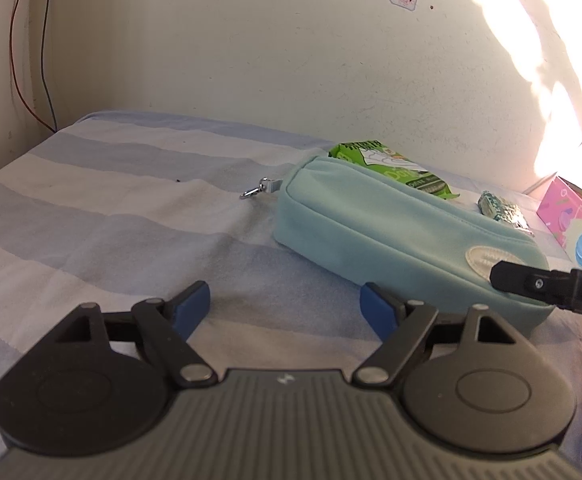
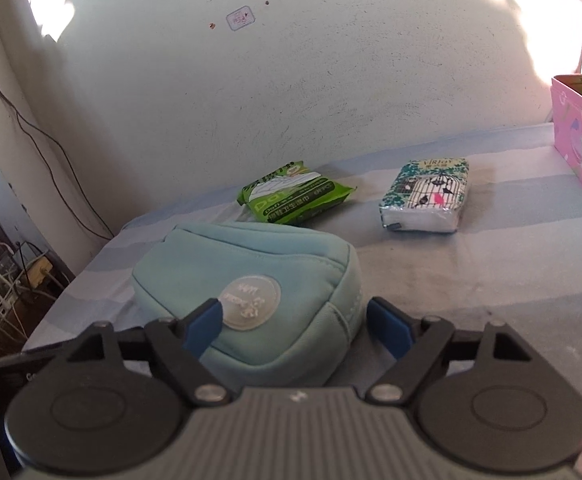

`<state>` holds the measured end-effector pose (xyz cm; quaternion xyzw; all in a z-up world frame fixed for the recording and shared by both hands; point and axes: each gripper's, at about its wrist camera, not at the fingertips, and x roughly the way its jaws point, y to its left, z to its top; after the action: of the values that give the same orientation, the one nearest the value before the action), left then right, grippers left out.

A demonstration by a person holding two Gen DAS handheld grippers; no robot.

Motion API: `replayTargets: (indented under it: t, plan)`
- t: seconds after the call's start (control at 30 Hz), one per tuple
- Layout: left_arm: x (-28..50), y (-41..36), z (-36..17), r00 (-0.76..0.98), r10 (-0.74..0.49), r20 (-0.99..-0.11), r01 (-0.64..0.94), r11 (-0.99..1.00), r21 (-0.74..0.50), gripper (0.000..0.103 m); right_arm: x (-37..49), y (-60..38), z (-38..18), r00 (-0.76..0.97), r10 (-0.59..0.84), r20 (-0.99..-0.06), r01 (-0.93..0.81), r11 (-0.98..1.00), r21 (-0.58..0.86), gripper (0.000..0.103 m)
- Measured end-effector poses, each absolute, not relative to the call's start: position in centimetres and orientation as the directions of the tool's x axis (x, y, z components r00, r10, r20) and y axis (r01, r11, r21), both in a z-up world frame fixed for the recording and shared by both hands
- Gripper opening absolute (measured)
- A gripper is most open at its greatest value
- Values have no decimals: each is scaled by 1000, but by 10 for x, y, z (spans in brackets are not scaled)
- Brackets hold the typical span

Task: Organize objects
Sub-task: 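Grasp the light-blue pencil case with the right tool, then carry the pencil case into the pink tin and open the right tool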

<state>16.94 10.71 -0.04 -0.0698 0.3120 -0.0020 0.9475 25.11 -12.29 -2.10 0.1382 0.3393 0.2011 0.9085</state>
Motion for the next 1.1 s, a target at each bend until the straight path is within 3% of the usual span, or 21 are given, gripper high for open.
replayTargets:
  t: [0.1, 0.27, 0.4, 0.57, 0.73, 0.87, 0.93, 0.97, 1.1]
  plan:
    - [168, 110, -1, 808, -50, -588, -45, 988, -147, 84, 247, -121, -21, 691, 462, -555, -288, 881, 375, 58]
    - [169, 126, 1, 822, -12, -569, -120, 974, -194, 84, 234, -125, -18, 709, 458, -536, -288, 882, 373, 49]
    - [166, 142, 8, 857, 61, -512, -194, 958, -211, 84, 211, -139, -15, 652, 535, -537, -331, 838, 433, 41]
    - [165, 151, 9, 875, 6, -484, -156, 950, -271, 84, 162, -173, -9, 593, 589, -549, -389, 806, 446, 41]
    - [165, 136, 7, 869, -137, -475, 2, 962, -273, 83, 100, -226, -4, 620, 547, -562, -362, 835, 414, 42]
    - [156, 112, 10, 868, -222, -444, 144, 969, -203, 83, 54, -277, 0, 710, 422, -564, -239, 897, 371, 42]
    - [155, 101, 10, 832, -318, -456, 224, 942, -249, 83, 31, -300, 6, 779, 298, -552, -136, 939, 316, 52]
    - [152, 96, 11, 808, -369, -460, 258, 923, -286, 82, 22, -310, 9, 804, 250, -539, -96, 950, 297, 61]
    - [130, 54, 25, 734, -496, -464, 400, 868, -295, 82, -5, -336, 18, 855, 137, -500, -1, 965, 262, 62]
